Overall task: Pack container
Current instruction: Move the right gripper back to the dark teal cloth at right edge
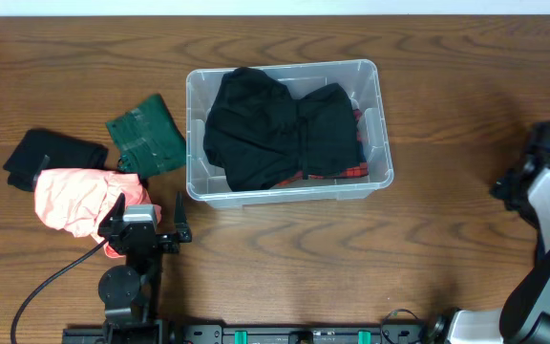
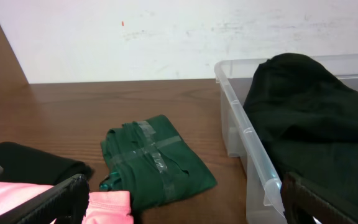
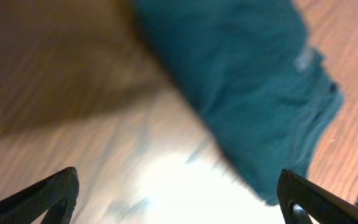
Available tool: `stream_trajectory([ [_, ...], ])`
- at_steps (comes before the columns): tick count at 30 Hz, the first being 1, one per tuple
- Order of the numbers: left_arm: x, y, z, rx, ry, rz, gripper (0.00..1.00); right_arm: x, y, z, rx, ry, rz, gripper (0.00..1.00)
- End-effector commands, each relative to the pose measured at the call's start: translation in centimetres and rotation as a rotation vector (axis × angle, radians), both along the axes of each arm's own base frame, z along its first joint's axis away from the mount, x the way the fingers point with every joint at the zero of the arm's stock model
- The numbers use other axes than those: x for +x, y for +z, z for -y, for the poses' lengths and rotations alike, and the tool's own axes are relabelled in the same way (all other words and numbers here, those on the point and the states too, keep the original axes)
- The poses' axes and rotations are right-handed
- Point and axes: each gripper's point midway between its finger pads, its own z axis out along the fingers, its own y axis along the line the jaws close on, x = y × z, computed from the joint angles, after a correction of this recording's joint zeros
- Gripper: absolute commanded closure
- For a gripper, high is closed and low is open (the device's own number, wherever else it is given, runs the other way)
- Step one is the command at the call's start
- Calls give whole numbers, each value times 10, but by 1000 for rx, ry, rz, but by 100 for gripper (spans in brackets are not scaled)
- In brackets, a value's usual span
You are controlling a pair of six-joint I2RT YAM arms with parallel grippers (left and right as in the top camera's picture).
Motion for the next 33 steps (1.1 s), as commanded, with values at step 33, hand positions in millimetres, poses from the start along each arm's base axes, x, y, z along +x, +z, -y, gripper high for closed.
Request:
stream_trajectory([
  [33, 0, -15, 0, -12, -3, -36, 2, -50, -106, 40, 66, -79, -304, 36],
])
